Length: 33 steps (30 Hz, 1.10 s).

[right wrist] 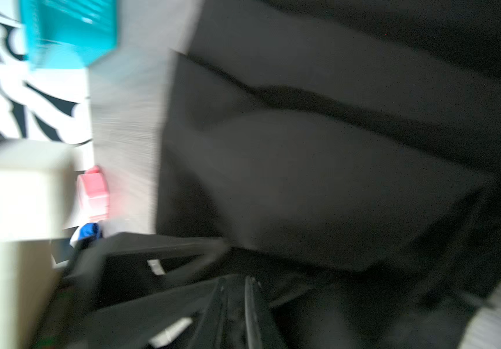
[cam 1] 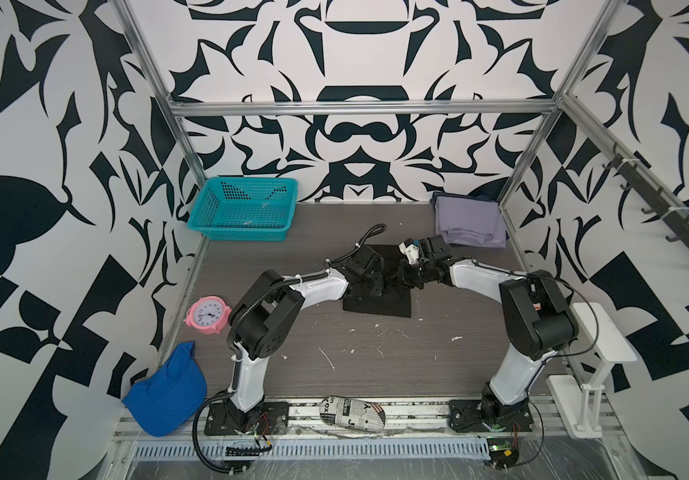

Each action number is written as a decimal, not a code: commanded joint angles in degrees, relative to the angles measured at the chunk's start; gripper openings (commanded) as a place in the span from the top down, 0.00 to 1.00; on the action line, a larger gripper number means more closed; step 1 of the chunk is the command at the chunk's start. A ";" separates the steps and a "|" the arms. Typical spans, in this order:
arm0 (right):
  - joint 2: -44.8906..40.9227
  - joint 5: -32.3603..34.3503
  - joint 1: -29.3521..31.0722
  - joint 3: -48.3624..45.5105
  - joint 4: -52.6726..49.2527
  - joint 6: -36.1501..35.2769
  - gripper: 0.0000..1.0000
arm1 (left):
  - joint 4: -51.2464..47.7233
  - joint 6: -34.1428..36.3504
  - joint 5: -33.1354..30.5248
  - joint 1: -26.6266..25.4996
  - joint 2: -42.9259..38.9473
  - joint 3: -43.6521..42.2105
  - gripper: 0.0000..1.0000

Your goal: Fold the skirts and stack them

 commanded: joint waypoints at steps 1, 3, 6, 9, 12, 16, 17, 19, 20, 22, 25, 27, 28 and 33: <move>0.83 -0.43 -0.55 -2.45 3.19 0.82 0.83 | 2.68 -0.89 -2.52 0.28 -3.57 -2.33 0.56; 2.15 -0.07 -1.22 -3.60 3.40 0.48 0.84 | 2.64 -0.49 -4.03 0.79 -6.32 -3.52 0.51; 2.93 0.99 -2.14 -4.70 3.24 -0.10 0.84 | 2.46 -0.42 -5.98 2.11 -10.30 -5.80 0.47; 2.60 2.19 -2.60 -4.46 2.17 -0.97 0.84 | 2.56 0.17 -6.23 3.58 -13.59 -7.79 0.47; 1.76 2.25 -2.60 -3.66 1.16 -1.55 0.84 | 2.40 0.83 -6.40 4.61 -16.32 -9.28 0.48; -0.40 1.89 -2.60 -2.84 -0.24 -1.71 0.84 | 2.81 1.16 -6.05 4.89 -18.28 -10.93 0.57; -1.23 1.69 -2.60 -2.66 -0.76 -1.81 0.84 | 3.57 0.72 -5.11 4.85 -18.12 -11.62 0.62; -3.05 0.71 -2.60 -2.39 -1.48 -1.82 0.83 | 5.26 0.18 -3.53 4.76 -17.29 -13.16 0.69; -4.41 0.42 -2.60 -2.40 -1.62 -1.67 0.83 | 6.08 -0.47 -2.93 4.64 -16.74 -14.03 0.72; -7.64 0.16 -2.18 -2.57 -1.79 -1.68 0.81 | 7.87 -1.53 -2.02 4.48 -15.65 -15.89 0.75; -11.38 -1.80 -1.83 -1.97 -2.99 -2.08 0.80 | 10.25 -3.15 -1.79 3.93 -14.21 -18.68 0.82; -11.73 -4.22 -1.09 -1.54 -2.74 -2.17 0.80 | 11.24 -3.97 -1.57 3.84 -12.87 -19.92 0.82; -11.15 -4.87 -0.60 -1.33 -2.65 -1.99 0.80 | 11.52 -4.09 -1.46 3.77 -12.14 -20.21 0.83; -4.85 -4.51 1.79 -1.95 0.22 -2.17 0.82 | 11.50 -4.21 -2.08 3.57 -11.58 -20.41 0.85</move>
